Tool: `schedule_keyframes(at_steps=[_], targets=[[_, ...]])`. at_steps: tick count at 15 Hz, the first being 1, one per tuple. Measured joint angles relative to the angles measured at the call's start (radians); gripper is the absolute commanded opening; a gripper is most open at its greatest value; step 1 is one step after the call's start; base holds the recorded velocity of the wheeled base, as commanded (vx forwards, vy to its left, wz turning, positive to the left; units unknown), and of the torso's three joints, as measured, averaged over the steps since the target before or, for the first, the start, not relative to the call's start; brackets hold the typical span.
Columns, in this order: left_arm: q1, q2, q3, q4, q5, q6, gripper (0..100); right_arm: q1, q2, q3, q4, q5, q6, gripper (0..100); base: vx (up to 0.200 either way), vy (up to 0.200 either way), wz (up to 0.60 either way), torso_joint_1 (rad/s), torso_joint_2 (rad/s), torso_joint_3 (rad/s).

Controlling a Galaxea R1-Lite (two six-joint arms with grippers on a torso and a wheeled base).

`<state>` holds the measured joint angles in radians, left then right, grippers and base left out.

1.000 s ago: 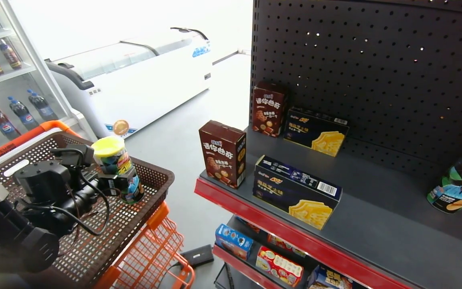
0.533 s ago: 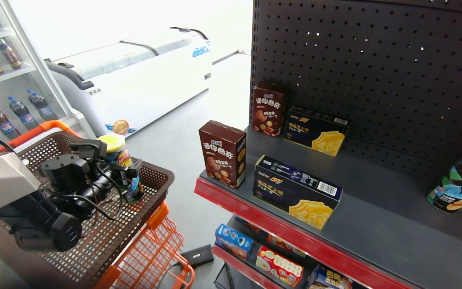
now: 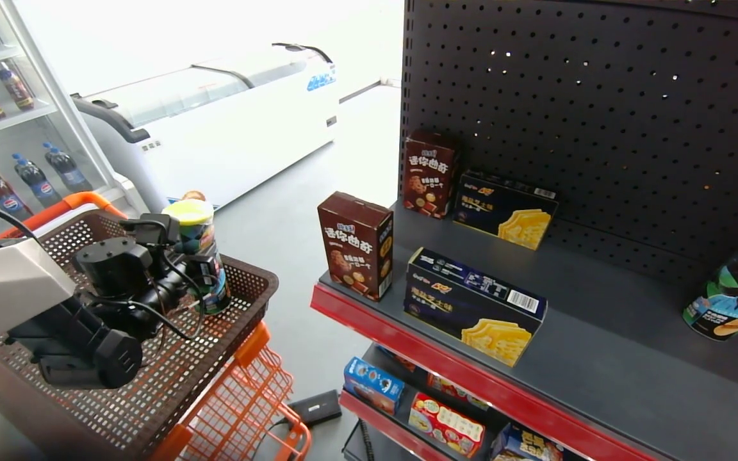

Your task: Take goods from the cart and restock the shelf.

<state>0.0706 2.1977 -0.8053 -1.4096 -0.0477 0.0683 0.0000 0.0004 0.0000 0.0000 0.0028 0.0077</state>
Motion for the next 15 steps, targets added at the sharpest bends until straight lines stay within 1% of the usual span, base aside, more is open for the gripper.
schedule_keyframes(at_steps=[2,3,5,7,8,10,12,13,15], targets=[[-0.012,-0.047,0.002,0.019,0.001,0.0,0,0.0,0.0,0.0,0.0,0.0,0.0,100,0.0,0.0,0.0,0.0,0.0,0.0],[-0.017,-0.077,0.003,0.041,0.002,0.006,0,0.0,0.0,0.0,0.0,0.0,0.0,100,0.0,0.0,0.0,0.0,0.0,0.0],[-0.028,-0.152,0.013,0.113,0.003,0.015,0,0.0,0.0,0.0,0.0,0.0,0.0,100,0.0,0.0,0.0,0.0,0.0,0.0],[-0.039,-0.239,0.041,0.18,-0.003,0.013,0,0.0,0.0,0.0,0.0,0.0,0.0,100,0.0,0.0,0.0,0.0,0.0,0.0],[-0.044,-0.282,0.059,0.201,-0.021,0.008,0,0.0,0.0,0.0,0.0,0.0,0.0,100,0.0,0.0,0.0,0.0,0.0,0.0],[-0.059,-0.365,0.101,0.197,-0.078,-0.01,0,0.0,0.0,0.0,0.0,0.0,0.0,100,0.0,0.0,0.0,0.0,0.0,0.0],[-0.085,-0.428,0.127,0.2,-0.089,-0.014,0,0.0,0.0,0.0,0.0,0.0,0.0,100,0.0,0.0,0.0,0.0,0.0,0.0],[-0.106,-0.457,0.137,0.211,-0.091,-0.016,0,0.0,0.0,0.0,0.0,0.0,0.0,100,0.0,0.0,0.0,0.0,0.0,0.0],[-0.136,-0.501,0.146,0.232,-0.117,-0.018,0,0.0,0.0,0.0,0.0,0.0,0.0,100,0.0,0.0,0.0,0.0,0.0,0.0]])
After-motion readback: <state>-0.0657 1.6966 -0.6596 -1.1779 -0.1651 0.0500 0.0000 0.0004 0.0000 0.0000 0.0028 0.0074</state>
